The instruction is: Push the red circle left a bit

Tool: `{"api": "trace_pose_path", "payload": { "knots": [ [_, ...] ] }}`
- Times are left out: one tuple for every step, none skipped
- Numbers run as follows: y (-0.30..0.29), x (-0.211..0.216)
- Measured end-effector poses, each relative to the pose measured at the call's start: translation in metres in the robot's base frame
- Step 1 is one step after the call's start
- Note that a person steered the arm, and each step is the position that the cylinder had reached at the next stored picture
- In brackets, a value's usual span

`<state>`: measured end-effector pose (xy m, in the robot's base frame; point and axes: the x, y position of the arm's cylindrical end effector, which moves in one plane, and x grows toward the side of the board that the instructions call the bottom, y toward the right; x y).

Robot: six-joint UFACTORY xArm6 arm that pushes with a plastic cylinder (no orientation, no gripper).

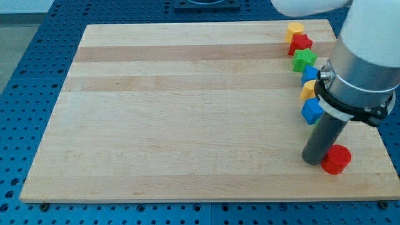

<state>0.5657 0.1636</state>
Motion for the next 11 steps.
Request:
{"api": "trace_pose_path", "payload": {
  "knots": [
    [-0.030, 0.026],
    [-0.021, 0.053],
    [0.008, 0.052],
    [0.080, 0.052],
    [0.105, 0.044],
    [0.100, 0.025],
    [0.099, 0.023],
    [0.093, 0.024],
    [0.084, 0.024],
    [0.073, 0.024],
    [0.070, 0.024]
  ]
}}
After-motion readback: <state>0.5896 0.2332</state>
